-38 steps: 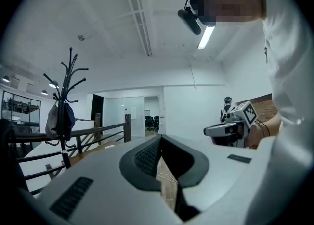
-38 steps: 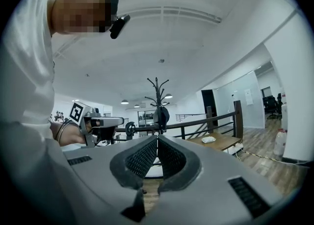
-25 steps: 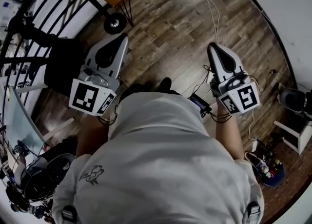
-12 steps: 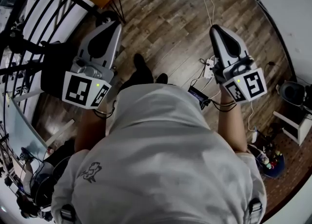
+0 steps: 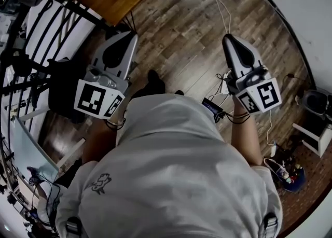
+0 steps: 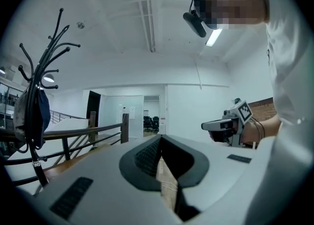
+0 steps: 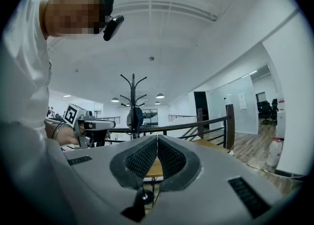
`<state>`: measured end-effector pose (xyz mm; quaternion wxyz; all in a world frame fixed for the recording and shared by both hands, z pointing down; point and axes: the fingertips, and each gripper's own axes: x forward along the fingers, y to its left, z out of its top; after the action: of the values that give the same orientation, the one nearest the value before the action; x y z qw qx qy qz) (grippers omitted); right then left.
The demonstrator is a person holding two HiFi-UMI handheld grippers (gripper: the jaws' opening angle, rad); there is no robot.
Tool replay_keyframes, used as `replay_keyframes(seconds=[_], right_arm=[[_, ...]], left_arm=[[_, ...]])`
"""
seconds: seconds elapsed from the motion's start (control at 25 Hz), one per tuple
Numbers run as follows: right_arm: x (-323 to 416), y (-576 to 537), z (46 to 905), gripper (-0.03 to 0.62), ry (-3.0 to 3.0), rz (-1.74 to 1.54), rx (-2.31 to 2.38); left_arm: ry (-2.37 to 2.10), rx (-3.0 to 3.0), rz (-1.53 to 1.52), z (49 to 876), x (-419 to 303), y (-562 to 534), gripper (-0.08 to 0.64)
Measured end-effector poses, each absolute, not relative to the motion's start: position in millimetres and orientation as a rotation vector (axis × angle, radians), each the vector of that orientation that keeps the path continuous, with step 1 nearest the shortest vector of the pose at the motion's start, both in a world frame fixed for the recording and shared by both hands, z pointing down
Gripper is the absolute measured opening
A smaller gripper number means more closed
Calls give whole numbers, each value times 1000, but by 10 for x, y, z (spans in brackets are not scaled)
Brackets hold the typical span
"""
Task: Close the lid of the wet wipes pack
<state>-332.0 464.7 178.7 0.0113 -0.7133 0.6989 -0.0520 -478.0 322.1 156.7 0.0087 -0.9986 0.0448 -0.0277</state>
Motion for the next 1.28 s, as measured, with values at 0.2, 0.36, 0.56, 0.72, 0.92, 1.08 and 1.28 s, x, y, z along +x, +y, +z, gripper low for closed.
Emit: replay_keyframes(seconds=[0.2, 0.36, 0.56, 0.72, 0.92, 1.08, 1.28], right_arm=[[-3314, 4136, 1718, 34, 2162, -165, -2237], [-3426, 3894, 1661, 34, 2161, -144, -2252], [-3403, 3583, 1588, 34, 2154, -130, -2269], [-3340, 3384, 1611, 34, 2198, -152, -2260], [-3133, 3169, 1617, 34, 2228, -154, -2225], [-2914, 3039, 1739, 34, 2236, -176, -2206], [-2519, 2833, 1830, 34, 2262, -195, -2174]], left_arm=[[116, -3130, -58, 1482, -4750, 2725, 14], [58, -3129, -55, 1454, -4811, 2552, 14], [27, -3115, -47, 1417, -4743, 2268, 14], [32, -3135, -57, 1448, -4615, 2154, 14], [92, -3145, -60, 1455, -4473, 1985, 14], [110, -3138, -84, 1574, -4345, 1961, 14], [169, -3143, -106, 1632, -4023, 1756, 14]])
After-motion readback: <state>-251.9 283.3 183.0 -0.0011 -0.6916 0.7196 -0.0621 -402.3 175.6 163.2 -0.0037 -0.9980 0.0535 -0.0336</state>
